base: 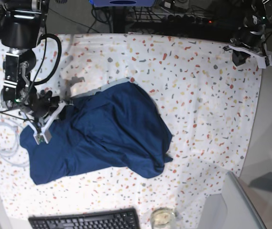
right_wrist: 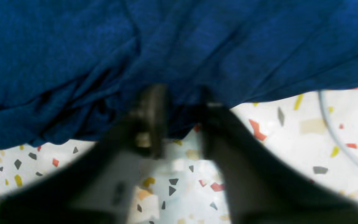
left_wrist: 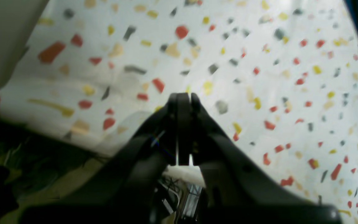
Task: Layout the t-shirt on the table in an organized manner, then fold the t-shirt properly
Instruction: 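Grasp the shirt's bunched edge with the right gripper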
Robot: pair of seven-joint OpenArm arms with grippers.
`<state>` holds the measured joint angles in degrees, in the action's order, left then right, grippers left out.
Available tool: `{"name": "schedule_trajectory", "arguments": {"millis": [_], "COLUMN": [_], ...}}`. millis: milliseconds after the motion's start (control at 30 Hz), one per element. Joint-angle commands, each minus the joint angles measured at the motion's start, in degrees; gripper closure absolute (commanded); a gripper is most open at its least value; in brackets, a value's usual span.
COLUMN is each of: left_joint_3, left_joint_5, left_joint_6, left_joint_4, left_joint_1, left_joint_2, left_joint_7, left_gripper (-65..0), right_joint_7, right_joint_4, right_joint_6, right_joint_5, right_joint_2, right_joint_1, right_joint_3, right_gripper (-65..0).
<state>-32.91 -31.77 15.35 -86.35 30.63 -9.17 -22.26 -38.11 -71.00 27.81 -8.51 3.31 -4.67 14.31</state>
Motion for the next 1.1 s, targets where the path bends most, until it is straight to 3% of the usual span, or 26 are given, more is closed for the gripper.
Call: {"name": "schedule_trajectory", "arguments": {"millis": [0,100,400,567,733,800,867,933,1033,1067], "left_joint_3": [-0.4,-0.4,-0.1,0.0,0.0,-0.3,-0.3,-0.4,-0.4,-0.4], "left_joint_5": [-0.6,-0.6,-0.6,-0.6,-0.6,-0.5,-0.5,-0.5,-0.5,-0.5], "left_joint_6": [0.4,0.4,0.4,0.4,0.4,0.4,0.4,0.4,0.4,0.4], "left_joint_4": [-0.8,-0.9,-1.3,-1.3,-1.3,-2.3,-3.4,-3.7,-3.7,-3.7], "left_joint_1": [0.2,0.2,0.0,-0.3,-0.3,0.0,0.2,0.6,0.9,0.8], "left_joint_2": [-0.6,-0.6,-0.6,-0.5,0.2,1.4,1.8,2.4,2.5,2.5], "left_joint_7": [1.0,1.0,1.0,0.9,0.9,0.9,0.9,0.9,0.9,0.9], "left_gripper": [0.0,0.0,0.0,0.0,0.0,0.0,0.0,0.0,0.0,0.0], "right_joint_7": [0.9,-0.5,-11.3,-15.1,-17.1,-20.0,-23.7,-25.1,-21.0,-17.9], "right_joint_4": [-0.9,-3.2,-29.9,-31.2,-19.3,-15.8,-15.9,-15.9,-15.9,-15.9], "right_joint_6": [0.1,0.1,0.1,0.1,0.0,0.0,-0.1,-0.6,-3.8,-4.8], "right_joint_5": [-0.4,-0.5,-0.5,-0.2,-0.1,-0.1,-0.1,-0.1,-0.2,-0.2], "right_joint_2": [0.4,0.4,0.5,1.0,1.1,1.7,1.2,1.2,-0.5,-0.6], "right_joint_1": [-0.7,0.8,6.7,-4.4,-19.9,-22.1,-20.7,-15.7,-7.6,-5.0], "right_joint_3": [0.2,0.2,0.1,-0.4,-0.5,-0.3,0.2,-0.2,0.2,0.2], "right_gripper": [0.0,-1.2,-0.3,-0.3,-0.8,-2.0,-9.5,-22.7,-47.1,-52.5]}}
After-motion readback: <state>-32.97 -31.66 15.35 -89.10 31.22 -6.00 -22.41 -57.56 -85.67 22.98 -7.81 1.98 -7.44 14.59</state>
